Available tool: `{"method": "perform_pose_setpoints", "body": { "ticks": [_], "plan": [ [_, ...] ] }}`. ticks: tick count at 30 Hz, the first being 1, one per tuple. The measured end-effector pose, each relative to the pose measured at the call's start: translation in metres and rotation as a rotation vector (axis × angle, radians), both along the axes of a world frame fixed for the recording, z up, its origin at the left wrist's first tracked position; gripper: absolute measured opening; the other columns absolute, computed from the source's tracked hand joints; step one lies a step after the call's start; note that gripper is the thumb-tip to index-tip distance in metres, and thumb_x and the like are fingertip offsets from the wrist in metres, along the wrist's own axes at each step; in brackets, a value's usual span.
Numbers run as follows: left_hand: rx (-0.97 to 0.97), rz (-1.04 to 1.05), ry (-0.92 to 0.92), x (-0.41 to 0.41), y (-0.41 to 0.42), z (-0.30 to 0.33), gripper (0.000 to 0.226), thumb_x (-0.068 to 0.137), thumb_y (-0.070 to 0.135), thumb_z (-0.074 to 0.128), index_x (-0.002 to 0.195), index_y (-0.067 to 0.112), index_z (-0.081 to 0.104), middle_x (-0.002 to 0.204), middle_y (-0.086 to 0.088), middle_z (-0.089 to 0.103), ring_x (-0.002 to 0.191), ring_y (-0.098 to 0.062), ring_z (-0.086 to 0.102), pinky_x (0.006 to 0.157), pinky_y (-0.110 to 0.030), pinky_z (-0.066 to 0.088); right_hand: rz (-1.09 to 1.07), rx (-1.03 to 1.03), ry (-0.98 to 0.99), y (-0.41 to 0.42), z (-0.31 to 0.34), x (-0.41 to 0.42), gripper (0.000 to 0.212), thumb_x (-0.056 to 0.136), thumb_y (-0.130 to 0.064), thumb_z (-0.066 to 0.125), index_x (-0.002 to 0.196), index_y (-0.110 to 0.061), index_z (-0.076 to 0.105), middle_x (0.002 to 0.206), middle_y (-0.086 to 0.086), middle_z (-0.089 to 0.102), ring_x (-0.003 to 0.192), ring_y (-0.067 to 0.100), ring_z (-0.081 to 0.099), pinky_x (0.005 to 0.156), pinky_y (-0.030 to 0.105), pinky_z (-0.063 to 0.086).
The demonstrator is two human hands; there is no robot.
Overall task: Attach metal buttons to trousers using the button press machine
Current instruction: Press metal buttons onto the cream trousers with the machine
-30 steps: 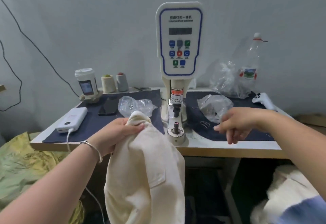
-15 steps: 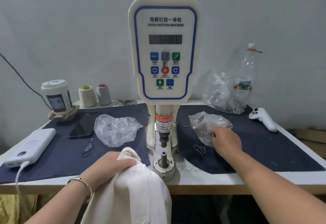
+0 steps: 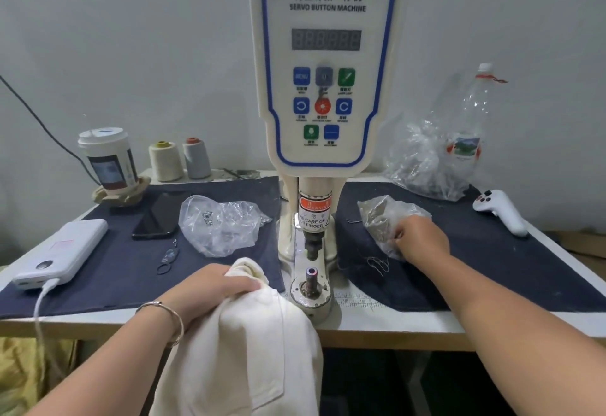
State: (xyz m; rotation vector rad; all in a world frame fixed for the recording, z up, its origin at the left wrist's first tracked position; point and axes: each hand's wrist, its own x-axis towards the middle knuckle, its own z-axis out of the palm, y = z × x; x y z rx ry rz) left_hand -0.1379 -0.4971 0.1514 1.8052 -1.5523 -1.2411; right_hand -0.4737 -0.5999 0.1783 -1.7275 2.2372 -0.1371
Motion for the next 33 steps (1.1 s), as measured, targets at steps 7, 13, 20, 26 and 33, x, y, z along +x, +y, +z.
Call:
{"method": "perform_pose_setpoints", "body": {
  "ticks": [7,13,20,26,33],
  "plan": [
    [0.023,0.003,0.024,-0.002,0.003,0.001,0.032,0.063,0.053,0.072,0.090,0.037,0.078,0.091,0.010,0.077,0.092,-0.011,0.072,0.092,-0.031,0.050,-0.007,-0.320,-0.100,0.012,-0.026,0.004,0.034,0.085,-0.035,0.070,0.060,-0.030,0.047,0.090,0.003,0.069,0.079,0.024,0.058,0.064,0.025,0.034],
    [0.013,0.047,0.035,-0.004,0.005,0.001,0.032,0.062,0.053,0.073,0.089,0.037,0.078,0.089,0.010,0.077,0.091,-0.011,0.072,0.088,-0.029,0.051,0.008,-0.393,-0.083,0.011,-0.034,0.002,0.040,0.085,-0.026,0.069,0.053,-0.033,0.046,0.085,0.002,0.069,0.076,0.027,0.060,0.060,0.026,0.033],
    [0.018,0.053,0.042,-0.004,0.005,0.000,0.034,0.060,0.054,0.072,0.089,0.036,0.078,0.089,0.009,0.077,0.089,-0.011,0.072,0.085,-0.028,0.051,0.013,-0.442,-0.028,0.008,-0.038,0.002,0.008,0.089,-0.025,0.062,0.083,-0.027,0.068,0.094,0.005,0.070,0.087,0.029,0.063,0.063,0.027,0.036],
    [0.012,0.075,0.041,-0.005,0.005,0.000,0.034,0.060,0.052,0.073,0.089,0.035,0.078,0.089,0.008,0.077,0.093,-0.015,0.072,0.090,-0.031,0.051,0.013,-0.423,-0.022,0.001,-0.043,0.001,0.013,0.092,-0.035,0.059,0.094,-0.026,0.067,0.097,0.008,0.069,0.089,0.032,0.063,0.065,0.028,0.037],
    [0.019,0.094,0.030,-0.006,0.004,0.000,0.035,0.059,0.054,0.074,0.087,0.033,0.079,0.089,0.006,0.077,0.092,-0.016,0.072,0.092,-0.035,0.051,0.035,-0.397,-0.032,0.002,-0.043,-0.002,0.011,0.092,-0.034,0.059,0.090,-0.026,0.067,0.095,0.006,0.069,0.087,0.031,0.063,0.064,0.028,0.036]
  ]
}}
